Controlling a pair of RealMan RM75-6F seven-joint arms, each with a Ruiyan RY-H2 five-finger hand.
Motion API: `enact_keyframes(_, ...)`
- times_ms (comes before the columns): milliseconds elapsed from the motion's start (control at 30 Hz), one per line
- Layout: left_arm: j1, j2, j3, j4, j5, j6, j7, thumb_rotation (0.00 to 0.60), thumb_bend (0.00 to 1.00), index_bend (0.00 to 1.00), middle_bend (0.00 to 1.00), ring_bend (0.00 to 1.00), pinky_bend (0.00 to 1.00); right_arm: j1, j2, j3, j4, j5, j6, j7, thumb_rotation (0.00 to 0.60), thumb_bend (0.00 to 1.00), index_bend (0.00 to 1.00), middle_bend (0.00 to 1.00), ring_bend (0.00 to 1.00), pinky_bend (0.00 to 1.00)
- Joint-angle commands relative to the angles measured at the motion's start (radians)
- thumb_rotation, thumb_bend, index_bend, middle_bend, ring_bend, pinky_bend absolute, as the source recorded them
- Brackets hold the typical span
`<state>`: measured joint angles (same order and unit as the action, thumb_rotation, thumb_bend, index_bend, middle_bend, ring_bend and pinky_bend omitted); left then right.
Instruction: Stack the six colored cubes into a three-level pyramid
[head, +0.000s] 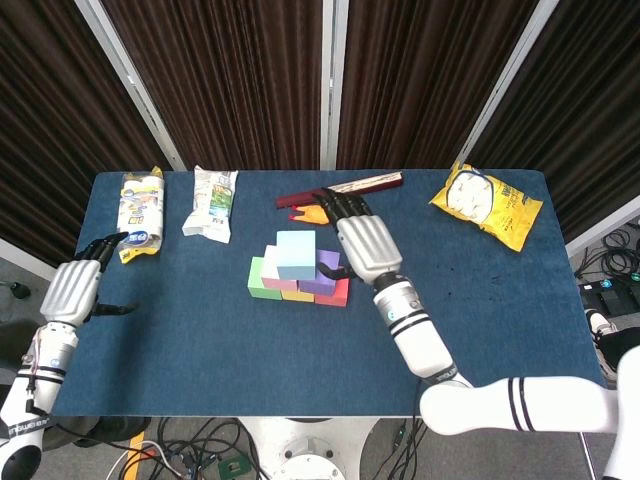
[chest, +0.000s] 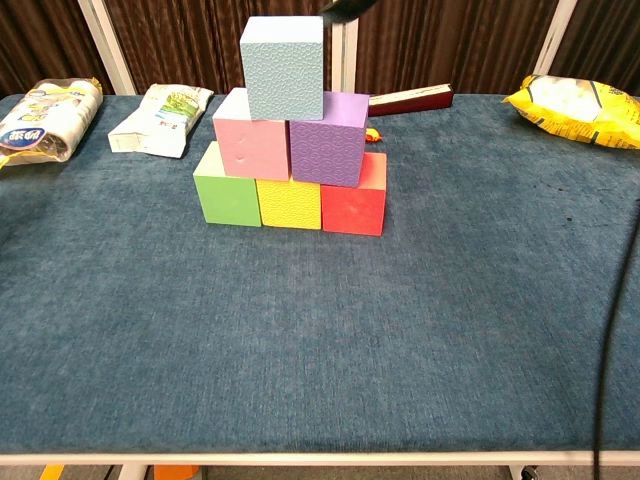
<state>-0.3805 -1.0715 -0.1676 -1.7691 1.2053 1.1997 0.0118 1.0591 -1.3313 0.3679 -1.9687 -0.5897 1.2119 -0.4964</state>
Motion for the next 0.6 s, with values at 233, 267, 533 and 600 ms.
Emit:
enact_keyframes(233, 0.032, -0.056, -0.005, 0.110, -0.064, 0.084, 0.109, 0.600, 0.02, 0.10, 0.11, 0.10, 0.25, -0.369, 0.205, -0.246, 0.039, -0.452, 0.167, 0.276, 0.600, 0.18, 0.00, 0.10, 0.00, 0.01)
enact_keyframes(267, 0.036, -0.062, -0.002, 0.122, -0.062, 0.093, 0.117, 0.600, 0.02, 0.10, 0.11, 0.10, 0.25, -0.397, 0.219, -0.263, 0.057, -0.476, 0.166, 0.323, 0.600, 0.18, 0.00, 0.11, 0.00, 0.01)
enact_keyframes(533, 0.092, -0.085, 0.039, 0.166, -0.009, 0.168, 0.142, 0.600, 0.02, 0.10, 0.11, 0.10, 0.22, -0.599, 0.297, -0.408, 0.311, -0.791, 0.196, 0.748, 0.600, 0.21, 0.00, 0.08, 0.00, 0.06)
enact_keyframes(600, 0.111, -0.080, 0.058, 0.155, 0.009, 0.176, 0.131, 0.600, 0.02, 0.10, 0.11, 0.10, 0.22, -0.644, 0.287, -0.434, 0.382, -0.852, 0.240, 0.777, 0.600, 0.21, 0.00, 0.08, 0.00, 0.04)
